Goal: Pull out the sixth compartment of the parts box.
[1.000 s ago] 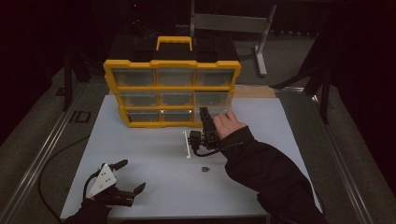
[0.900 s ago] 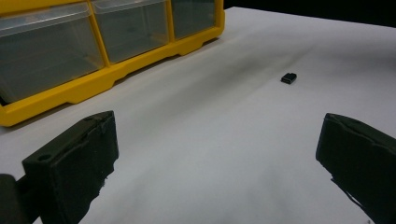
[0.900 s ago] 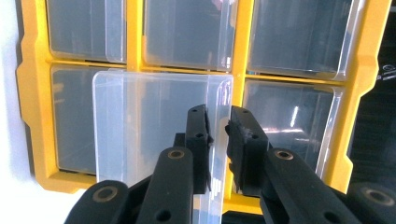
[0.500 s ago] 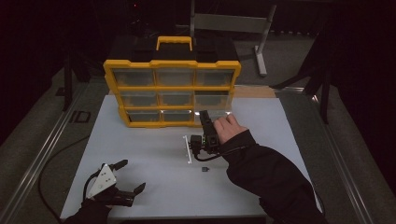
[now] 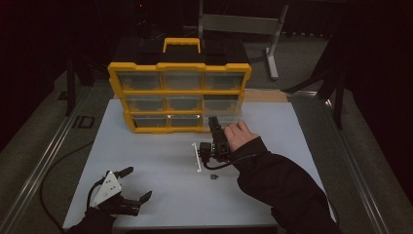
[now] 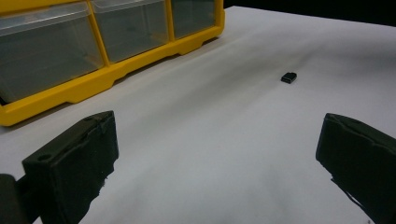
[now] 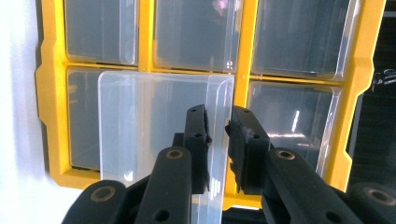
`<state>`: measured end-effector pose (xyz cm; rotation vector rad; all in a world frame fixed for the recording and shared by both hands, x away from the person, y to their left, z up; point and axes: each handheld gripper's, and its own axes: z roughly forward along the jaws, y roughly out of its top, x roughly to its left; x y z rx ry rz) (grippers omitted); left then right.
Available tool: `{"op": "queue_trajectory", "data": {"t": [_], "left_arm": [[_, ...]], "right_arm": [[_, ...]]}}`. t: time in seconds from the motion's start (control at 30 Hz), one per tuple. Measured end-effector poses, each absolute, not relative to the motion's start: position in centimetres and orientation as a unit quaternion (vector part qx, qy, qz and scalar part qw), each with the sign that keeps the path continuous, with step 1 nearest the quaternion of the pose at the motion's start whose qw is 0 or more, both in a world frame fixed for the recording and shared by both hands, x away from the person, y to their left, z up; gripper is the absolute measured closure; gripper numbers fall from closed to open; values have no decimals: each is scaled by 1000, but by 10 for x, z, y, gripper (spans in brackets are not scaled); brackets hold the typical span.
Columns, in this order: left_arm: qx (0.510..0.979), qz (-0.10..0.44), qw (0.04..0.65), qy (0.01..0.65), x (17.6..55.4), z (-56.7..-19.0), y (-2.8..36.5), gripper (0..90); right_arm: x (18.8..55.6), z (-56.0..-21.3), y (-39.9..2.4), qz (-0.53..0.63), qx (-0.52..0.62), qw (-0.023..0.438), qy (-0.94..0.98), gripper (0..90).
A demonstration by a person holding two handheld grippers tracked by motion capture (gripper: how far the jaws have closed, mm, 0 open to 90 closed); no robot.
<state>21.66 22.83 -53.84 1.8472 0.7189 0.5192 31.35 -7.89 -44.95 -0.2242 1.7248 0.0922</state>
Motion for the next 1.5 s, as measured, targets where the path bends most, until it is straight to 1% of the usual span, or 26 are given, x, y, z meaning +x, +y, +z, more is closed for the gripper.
{"op": "queue_trajectory", "data": {"t": [0.27,0.3,0.37,0.4,0.5,0.63,0.73,0.77,0.83,0.87,1.03,1.2,1.37,1.5], "left_arm": [[771,217,519,299,217,-538,229,0],[771,217,519,299,217,-538,229,0],[771,218,519,298,216,-538,229,0],[771,218,519,298,216,-538,229,0],[771,218,519,299,217,-538,229,0],[770,218,519,299,216,-538,229,0],[771,218,519,299,216,-538,229,0],[771,218,519,299,216,-538,229,0],[771,218,518,299,216,-538,229,0],[771,217,518,300,216,-538,228,0],[771,217,518,300,217,-538,228,0],[771,217,518,300,217,-538,229,0],[771,216,518,300,217,-539,228,0],[771,217,518,301,217,-539,228,0]], "right_arm": [[313,-447,-80,45,-90,637,764,767],[314,-446,-80,49,-89,631,769,740],[315,-444,-79,56,-85,623,776,648],[315,-444,-79,54,-86,621,777,634],[318,-442,-78,61,-82,610,786,512],[320,-439,-78,65,-68,594,799,318],[322,-437,-80,80,-48,586,805,221],[323,-436,-80,82,-43,583,807,196],[323,-434,-81,86,-35,582,808,179],[326,-431,-84,104,-20,575,812,138],[330,-417,-93,165,33,546,821,94],[337,-402,-107,243,102,494,829,91],[345,-389,-127,320,161,418,835,85],[348,-382,-143,375,192,369,828,85]]}}
